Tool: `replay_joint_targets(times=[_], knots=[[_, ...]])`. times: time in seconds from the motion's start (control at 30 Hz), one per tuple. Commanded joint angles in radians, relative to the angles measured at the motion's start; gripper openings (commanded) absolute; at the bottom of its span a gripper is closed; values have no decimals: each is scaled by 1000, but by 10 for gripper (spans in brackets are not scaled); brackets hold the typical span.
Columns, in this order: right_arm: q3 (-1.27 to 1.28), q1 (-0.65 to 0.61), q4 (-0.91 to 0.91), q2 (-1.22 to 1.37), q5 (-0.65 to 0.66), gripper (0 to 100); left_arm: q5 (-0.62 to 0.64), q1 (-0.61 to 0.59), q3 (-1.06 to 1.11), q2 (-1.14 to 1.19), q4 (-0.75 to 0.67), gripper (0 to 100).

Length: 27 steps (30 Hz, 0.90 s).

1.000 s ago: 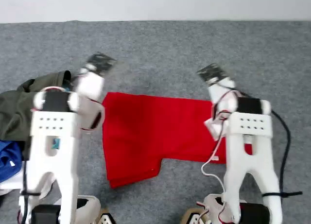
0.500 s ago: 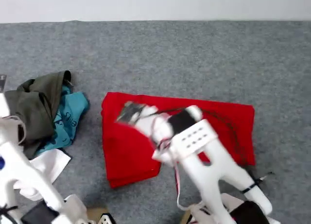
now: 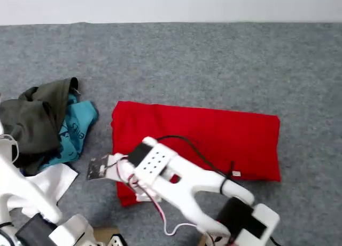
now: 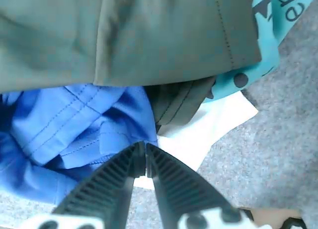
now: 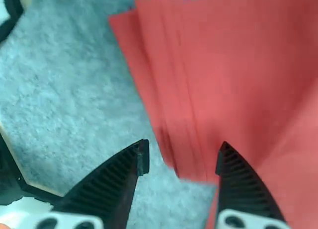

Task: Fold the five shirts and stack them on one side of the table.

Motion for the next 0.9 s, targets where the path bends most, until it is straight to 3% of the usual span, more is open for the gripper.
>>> replay_joint_targets(times=[0.0, 0.67, 0.87], knots=[[-86, -44, -1, 42, -11, 228, -12, -3, -39, -2, 6, 8], [-137, -94, -110, 314, -9, 224, -11, -3, -39, -2, 6, 8], [-143, -94, -117, 315, -5, 60, -11, -3, -39, -2, 12, 8]])
